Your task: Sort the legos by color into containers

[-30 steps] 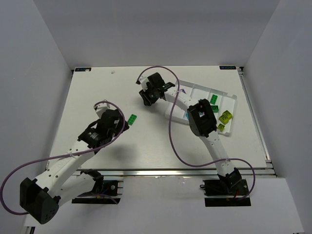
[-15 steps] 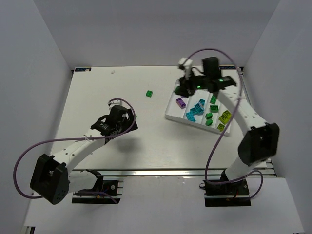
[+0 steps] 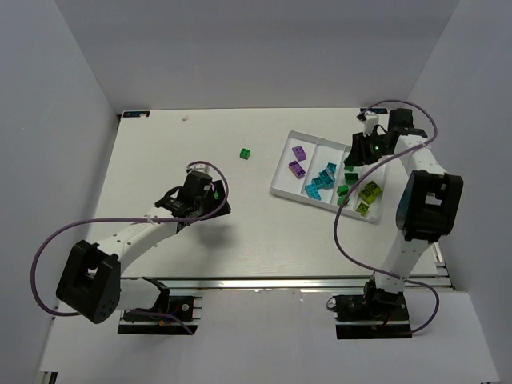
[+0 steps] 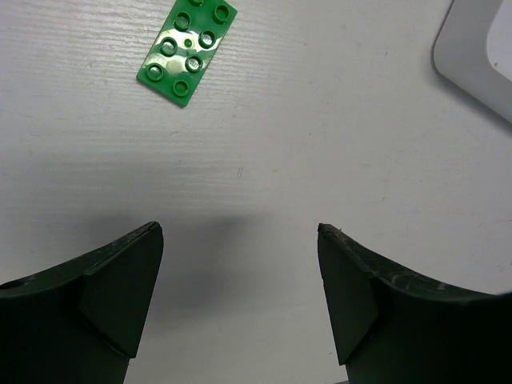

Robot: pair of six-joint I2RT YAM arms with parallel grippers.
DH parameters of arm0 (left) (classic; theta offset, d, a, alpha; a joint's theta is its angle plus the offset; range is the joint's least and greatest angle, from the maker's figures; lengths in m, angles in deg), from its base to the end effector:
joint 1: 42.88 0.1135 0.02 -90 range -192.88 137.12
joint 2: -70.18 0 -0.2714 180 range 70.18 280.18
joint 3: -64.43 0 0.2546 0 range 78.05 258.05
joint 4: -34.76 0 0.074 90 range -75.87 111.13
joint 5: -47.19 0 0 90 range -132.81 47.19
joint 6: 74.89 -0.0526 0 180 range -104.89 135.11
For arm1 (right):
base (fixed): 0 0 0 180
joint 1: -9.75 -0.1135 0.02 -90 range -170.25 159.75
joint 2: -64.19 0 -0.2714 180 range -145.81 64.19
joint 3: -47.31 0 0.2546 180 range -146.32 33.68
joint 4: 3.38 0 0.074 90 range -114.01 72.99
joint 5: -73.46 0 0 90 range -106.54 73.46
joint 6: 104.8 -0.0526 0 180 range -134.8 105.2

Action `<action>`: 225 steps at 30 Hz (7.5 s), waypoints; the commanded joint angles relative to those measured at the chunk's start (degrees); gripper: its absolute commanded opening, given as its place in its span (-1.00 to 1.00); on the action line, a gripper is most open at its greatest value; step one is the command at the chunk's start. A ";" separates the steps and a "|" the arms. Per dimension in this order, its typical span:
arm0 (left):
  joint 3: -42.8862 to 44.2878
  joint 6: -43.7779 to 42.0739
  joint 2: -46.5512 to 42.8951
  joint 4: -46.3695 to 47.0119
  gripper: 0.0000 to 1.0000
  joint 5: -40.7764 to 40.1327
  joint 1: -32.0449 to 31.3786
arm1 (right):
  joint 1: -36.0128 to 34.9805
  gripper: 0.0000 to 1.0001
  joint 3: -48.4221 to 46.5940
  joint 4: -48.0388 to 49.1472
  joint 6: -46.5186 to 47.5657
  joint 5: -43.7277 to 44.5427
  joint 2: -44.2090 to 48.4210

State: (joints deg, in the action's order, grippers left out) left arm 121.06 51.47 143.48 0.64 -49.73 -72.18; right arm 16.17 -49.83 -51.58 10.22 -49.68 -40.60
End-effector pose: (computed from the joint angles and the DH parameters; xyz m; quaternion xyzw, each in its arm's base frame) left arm 0.2348 -0.1245 0.2026 -0.0781 0.9373 -0.1338 0.3123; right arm 0.4085 -0.0170 0.2443 -0.2307 0.8906 0.1862 0.3448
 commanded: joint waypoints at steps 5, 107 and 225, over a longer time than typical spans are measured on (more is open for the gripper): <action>1.29 -1.46 -0.79 0.11 0.76 0.50 0.56 | 0.44 -0.46 -14.21 -0.15 -1.90 2.91 -11.21; 94.19 5.83 78.67 20.84 0.21 16.24 -21.68 | 17.67 -0.89 14.95 -3.49 6.71 -27.32 34.92; -15.06 13.83 -36.30 1.42 0.47 -3.45 3.72 | -1.67 0.25 -7.99 11.72 -1.64 13.99 -8.58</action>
State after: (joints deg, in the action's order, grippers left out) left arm 105.61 64.72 108.11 3.09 -52.50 -68.85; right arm 14.24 -54.39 -40.85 7.05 -36.50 -48.84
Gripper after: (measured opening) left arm 0.737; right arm 0.598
